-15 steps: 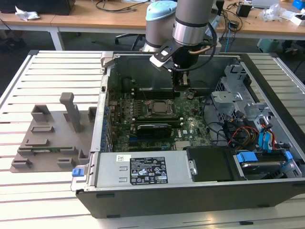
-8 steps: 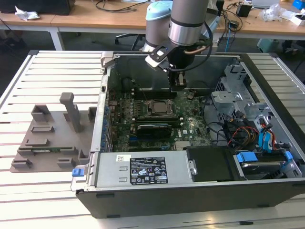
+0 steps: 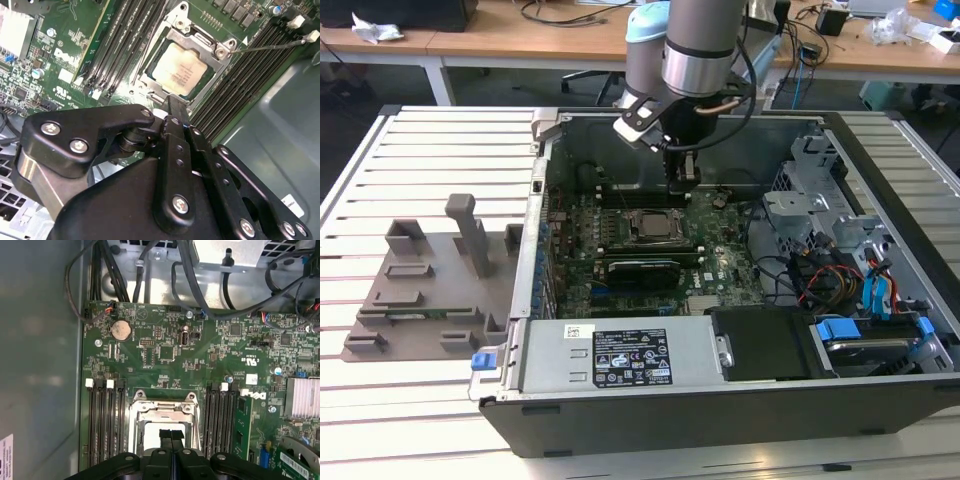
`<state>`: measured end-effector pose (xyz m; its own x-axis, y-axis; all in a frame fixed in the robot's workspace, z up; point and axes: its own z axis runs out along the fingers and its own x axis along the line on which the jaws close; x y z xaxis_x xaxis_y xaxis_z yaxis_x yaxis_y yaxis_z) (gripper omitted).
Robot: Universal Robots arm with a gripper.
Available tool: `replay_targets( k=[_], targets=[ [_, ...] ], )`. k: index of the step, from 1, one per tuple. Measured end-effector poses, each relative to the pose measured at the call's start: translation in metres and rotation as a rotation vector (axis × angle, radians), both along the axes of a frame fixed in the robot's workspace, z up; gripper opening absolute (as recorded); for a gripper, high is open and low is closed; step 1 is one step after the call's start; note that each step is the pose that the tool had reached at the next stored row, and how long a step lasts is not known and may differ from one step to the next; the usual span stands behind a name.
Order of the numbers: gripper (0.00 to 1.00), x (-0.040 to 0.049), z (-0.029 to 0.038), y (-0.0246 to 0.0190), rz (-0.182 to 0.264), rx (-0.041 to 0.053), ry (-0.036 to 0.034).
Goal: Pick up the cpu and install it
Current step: 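Close the cpu cover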
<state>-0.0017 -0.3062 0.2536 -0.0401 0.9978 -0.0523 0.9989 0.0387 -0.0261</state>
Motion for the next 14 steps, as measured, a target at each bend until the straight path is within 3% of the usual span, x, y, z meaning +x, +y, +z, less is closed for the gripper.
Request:
replay_targets(
  k=[10,14],
  targets=[
    [0.11,-0.0061,-0.0041,0.0000,0.000,-0.0001,0.0001],
    [0.11,-0.0129,-0.0072,0.0000,0.000,-0.0002,0.0001]
  ],
)
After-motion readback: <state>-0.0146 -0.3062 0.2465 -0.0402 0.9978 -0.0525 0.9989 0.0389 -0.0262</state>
